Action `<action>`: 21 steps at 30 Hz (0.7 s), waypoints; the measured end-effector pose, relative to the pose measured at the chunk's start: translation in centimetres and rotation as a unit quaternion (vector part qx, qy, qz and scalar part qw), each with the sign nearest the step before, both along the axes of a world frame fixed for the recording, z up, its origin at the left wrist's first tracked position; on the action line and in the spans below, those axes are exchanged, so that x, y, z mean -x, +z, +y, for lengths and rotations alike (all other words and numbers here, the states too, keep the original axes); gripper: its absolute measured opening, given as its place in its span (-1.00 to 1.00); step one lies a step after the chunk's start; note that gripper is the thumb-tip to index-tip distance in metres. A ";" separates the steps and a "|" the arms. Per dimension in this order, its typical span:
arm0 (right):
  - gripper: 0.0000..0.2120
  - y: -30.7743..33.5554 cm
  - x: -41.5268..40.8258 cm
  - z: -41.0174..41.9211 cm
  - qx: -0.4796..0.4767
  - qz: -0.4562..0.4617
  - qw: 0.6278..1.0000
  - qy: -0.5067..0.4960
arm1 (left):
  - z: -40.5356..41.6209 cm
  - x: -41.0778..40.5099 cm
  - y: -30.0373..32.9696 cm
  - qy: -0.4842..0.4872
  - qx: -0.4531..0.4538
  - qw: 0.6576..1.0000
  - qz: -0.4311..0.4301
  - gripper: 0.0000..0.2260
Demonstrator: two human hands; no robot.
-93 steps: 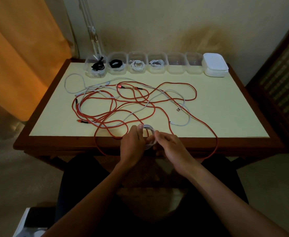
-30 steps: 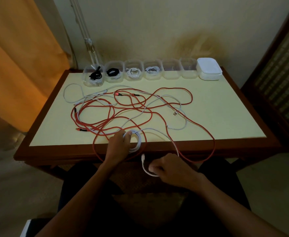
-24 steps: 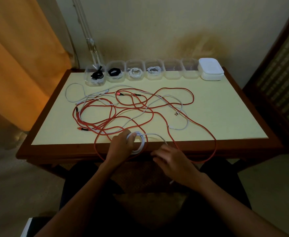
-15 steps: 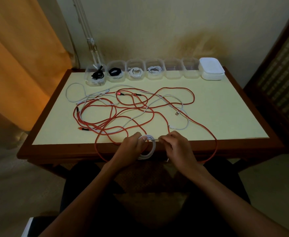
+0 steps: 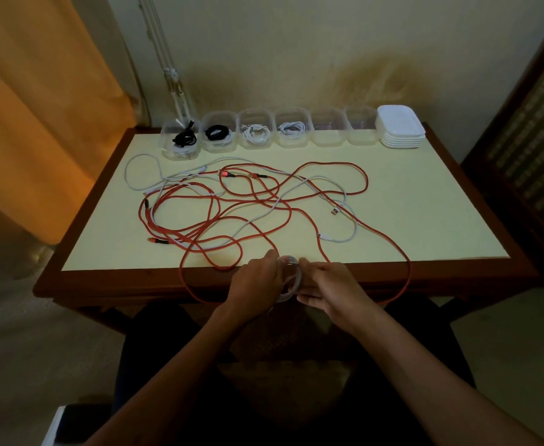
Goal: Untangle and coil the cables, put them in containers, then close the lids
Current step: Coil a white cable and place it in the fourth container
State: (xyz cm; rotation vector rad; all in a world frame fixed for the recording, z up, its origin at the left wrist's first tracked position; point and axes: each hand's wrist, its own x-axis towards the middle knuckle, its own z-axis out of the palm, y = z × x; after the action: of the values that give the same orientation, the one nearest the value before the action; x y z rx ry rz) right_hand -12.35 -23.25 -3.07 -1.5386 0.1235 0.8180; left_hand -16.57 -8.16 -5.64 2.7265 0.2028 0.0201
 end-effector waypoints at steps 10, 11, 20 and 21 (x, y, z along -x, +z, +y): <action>-0.71 0.8 -1.0 -1.6 -0.140 0.152 0.973 0.104 | 0.9 0.6 -1.0 -0.105 0.192 0.974 -0.056 -0.65; -0.69 0.9 -1.0 -1.7 -0.151 0.149 0.971 0.110 | 0.9 0.7 -1.1 -0.106 0.190 0.973 -0.073 -0.64; -0.48 0.4 0.3 -0.8 -0.278 0.184 0.943 -0.011 | 0.5 1.0 -0.9 -0.063 0.286 0.939 -0.182 -0.66; -0.46 0.5 0.4 -0.8 -0.288 0.184 0.940 -0.008 | 0.5 1.0 -0.9 -0.068 0.290 0.937 -0.185 -0.67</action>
State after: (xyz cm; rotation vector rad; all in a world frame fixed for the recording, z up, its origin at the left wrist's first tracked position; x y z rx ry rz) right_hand -12.77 -24.07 -2.59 -0.8240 0.1524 1.0154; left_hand -17.58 -7.62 -6.56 2.0910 -0.0814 0.3708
